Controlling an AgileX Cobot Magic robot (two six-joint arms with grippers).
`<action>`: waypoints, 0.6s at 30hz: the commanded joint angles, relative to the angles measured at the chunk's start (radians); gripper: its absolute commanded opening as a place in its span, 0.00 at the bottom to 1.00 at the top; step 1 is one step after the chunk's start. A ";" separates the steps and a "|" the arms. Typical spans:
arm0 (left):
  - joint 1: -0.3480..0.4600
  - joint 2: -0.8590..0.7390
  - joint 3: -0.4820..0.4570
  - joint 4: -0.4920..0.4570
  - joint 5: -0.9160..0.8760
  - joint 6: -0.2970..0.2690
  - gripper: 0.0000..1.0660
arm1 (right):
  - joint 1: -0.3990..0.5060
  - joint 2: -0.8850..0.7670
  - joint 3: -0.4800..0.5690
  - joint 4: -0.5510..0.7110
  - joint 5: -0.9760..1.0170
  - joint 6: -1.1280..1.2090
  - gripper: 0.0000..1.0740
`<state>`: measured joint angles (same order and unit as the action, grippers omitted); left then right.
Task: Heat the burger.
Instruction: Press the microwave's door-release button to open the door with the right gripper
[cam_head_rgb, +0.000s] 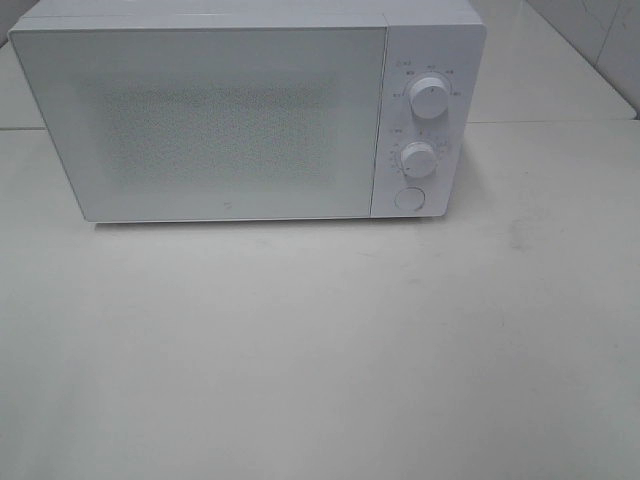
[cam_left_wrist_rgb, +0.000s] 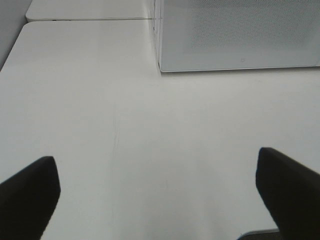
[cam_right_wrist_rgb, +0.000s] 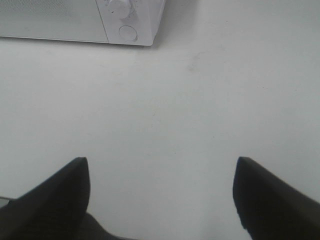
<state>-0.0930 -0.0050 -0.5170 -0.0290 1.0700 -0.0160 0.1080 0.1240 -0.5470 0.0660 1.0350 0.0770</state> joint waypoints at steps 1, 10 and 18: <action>0.002 -0.016 0.000 -0.007 0.001 0.003 0.94 | -0.017 -0.056 0.021 -0.003 0.002 -0.016 0.71; 0.002 -0.016 0.000 -0.006 0.001 0.003 0.94 | -0.027 -0.158 0.050 -0.001 -0.040 -0.019 0.71; 0.002 -0.005 0.000 -0.003 0.001 0.004 0.94 | -0.027 -0.158 0.050 -0.001 -0.040 -0.019 0.71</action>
<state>-0.0930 -0.0050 -0.5170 -0.0290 1.0700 -0.0160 0.0880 -0.0030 -0.5000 0.0660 1.0050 0.0770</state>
